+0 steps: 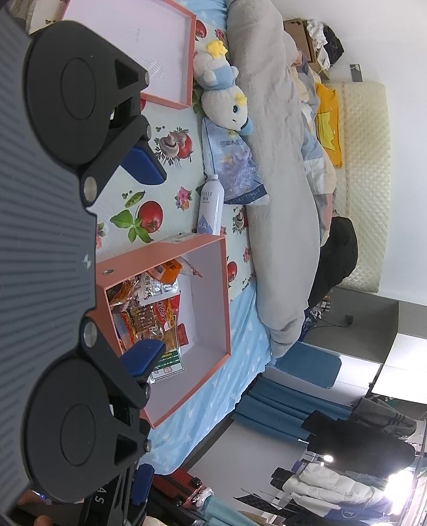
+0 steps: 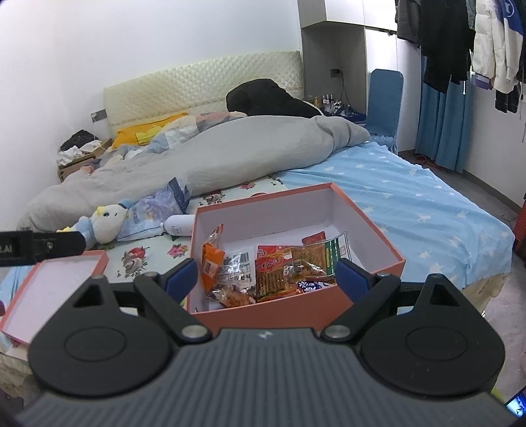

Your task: Organize snacks

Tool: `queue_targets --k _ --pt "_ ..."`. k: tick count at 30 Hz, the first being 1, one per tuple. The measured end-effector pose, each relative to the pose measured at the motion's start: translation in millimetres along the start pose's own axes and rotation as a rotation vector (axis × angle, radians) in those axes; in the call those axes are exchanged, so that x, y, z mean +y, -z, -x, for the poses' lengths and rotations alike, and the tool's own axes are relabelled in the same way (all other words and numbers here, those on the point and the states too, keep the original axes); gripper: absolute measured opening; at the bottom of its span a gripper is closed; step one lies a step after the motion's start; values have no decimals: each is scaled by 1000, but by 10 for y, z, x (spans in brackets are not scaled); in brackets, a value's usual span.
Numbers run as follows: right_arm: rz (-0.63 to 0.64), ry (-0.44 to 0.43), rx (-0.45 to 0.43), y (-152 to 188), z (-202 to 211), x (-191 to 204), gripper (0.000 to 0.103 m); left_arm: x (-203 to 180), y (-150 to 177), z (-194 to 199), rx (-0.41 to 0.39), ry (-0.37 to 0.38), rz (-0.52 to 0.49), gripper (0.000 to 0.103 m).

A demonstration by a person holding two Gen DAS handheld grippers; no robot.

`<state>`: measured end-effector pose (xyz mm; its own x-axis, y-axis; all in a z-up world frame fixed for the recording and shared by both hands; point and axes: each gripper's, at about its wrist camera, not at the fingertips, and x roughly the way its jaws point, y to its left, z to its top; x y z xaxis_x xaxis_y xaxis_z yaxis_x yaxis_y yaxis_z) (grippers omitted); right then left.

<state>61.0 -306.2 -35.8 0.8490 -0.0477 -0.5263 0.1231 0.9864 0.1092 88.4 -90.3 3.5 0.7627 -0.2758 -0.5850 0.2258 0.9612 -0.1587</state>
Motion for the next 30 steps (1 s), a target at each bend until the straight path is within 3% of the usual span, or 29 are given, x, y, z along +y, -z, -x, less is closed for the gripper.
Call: queue_targets --k 30 --pt "-9 10 -1 -11 12 -66 92 -14 -67 -12 11 4 -24 101"
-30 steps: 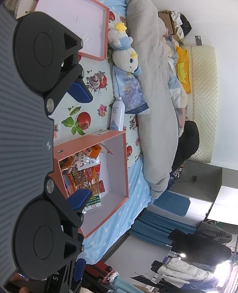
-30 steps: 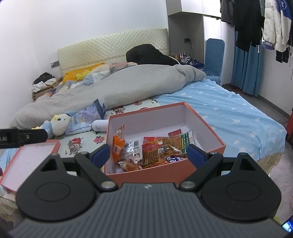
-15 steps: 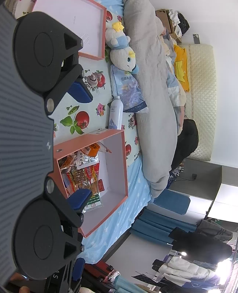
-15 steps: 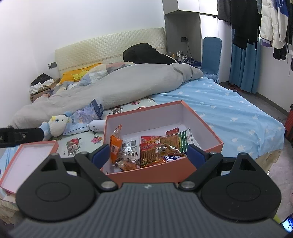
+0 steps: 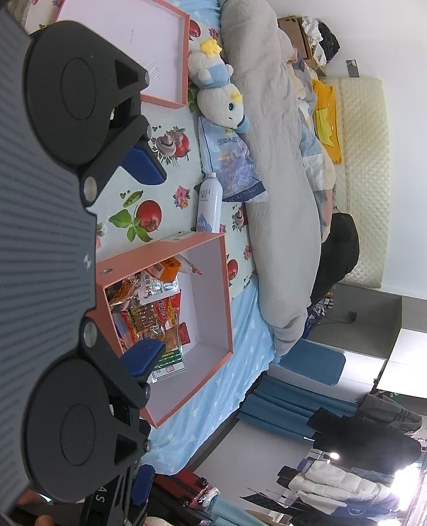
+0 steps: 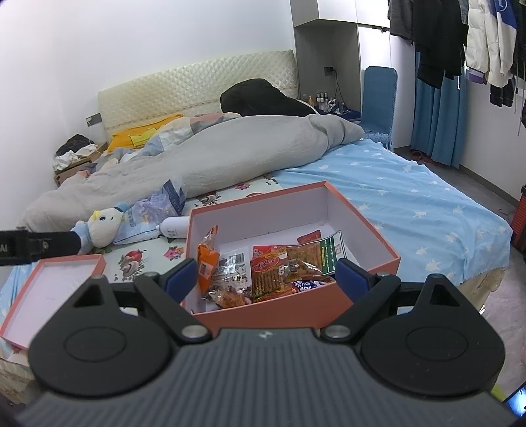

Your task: Organize snacks

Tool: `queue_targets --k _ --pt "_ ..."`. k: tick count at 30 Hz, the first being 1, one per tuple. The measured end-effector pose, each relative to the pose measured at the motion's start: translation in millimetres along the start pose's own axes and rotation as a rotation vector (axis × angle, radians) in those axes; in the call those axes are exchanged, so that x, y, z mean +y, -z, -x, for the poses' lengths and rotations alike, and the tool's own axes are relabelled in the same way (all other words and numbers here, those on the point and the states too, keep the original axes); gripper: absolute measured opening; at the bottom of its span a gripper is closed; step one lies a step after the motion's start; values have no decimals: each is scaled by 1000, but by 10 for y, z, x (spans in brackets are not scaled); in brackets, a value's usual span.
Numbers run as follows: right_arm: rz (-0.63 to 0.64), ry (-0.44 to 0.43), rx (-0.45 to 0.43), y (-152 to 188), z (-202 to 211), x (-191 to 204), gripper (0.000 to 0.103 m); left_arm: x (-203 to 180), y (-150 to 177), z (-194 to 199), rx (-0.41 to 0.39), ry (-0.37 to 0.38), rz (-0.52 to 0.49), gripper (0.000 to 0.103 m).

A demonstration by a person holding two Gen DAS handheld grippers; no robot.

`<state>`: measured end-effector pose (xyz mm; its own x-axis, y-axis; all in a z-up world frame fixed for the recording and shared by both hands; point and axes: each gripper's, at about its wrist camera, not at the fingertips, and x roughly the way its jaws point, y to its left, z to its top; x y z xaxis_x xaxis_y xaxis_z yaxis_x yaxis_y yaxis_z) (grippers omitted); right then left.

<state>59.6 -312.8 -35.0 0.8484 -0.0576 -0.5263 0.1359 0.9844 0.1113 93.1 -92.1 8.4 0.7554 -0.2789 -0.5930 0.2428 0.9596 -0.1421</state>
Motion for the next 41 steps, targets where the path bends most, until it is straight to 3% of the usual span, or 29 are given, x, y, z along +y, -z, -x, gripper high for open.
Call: queue_targets --k 41 --pt "0 -9 -4 -54 35 51 92 0 4 47 -2 12 -11 101"
